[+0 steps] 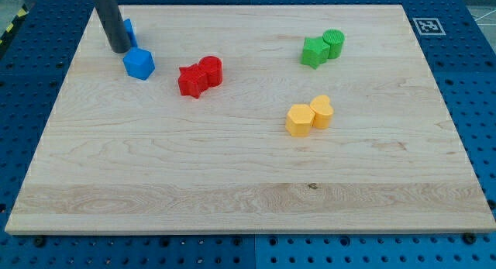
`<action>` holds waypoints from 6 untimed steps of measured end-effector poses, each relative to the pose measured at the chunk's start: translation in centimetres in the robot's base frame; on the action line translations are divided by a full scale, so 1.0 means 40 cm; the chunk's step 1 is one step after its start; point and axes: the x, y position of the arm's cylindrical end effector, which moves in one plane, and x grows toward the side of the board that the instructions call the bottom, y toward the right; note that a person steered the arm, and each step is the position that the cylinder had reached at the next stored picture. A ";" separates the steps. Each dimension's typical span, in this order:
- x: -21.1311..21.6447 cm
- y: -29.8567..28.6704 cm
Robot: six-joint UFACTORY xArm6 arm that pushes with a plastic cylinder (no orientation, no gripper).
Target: Slide the blue cube up a bit
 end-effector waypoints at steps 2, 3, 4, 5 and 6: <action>0.229 -0.089; 0.264 0.023; 0.264 0.037; 0.243 0.046; 0.141 0.048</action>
